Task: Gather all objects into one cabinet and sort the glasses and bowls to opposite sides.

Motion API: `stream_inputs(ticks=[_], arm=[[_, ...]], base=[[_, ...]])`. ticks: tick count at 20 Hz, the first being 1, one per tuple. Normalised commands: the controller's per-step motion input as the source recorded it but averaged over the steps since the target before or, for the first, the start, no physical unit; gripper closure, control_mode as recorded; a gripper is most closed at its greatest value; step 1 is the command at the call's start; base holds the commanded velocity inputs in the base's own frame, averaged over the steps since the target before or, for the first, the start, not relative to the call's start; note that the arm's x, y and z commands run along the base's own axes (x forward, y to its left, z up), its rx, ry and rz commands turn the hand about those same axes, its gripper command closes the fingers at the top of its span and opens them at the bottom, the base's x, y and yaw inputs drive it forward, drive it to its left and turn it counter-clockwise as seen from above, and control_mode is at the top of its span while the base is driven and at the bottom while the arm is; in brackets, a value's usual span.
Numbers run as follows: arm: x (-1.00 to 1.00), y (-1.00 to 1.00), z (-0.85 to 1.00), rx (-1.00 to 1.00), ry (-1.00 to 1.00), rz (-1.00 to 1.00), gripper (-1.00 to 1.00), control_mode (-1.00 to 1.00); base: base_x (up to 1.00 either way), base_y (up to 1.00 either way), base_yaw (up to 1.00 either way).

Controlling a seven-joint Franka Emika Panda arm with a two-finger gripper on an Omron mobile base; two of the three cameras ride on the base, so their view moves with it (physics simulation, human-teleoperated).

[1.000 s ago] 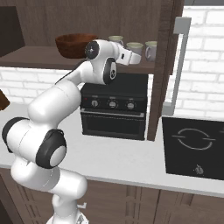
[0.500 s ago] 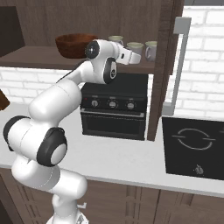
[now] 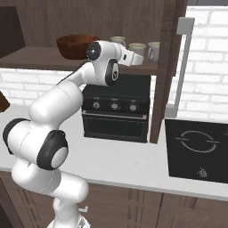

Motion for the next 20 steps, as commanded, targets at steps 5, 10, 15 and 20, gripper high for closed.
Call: stream_inputs(ticks=[5, 10, 15, 20], arm=[[0.0, 0.0, 0.0, 0.0, 0.0, 0.0, 1.0, -1.0], [0.0, 0.0, 0.0, 0.0, 0.0, 0.0, 1.0, -1.0], [0.0, 0.0, 0.0, 0.0, 0.0, 0.0, -1.0, -1.0], [0.0, 0.0, 0.0, 0.0, 0.0, 0.0, -1.0, -1.0]], base=[[0.0, 0.0, 0.0], [0.0, 0.0, 0.0], [0.0, 0.0, 0.0], [0.0, 0.0, 0.0]])
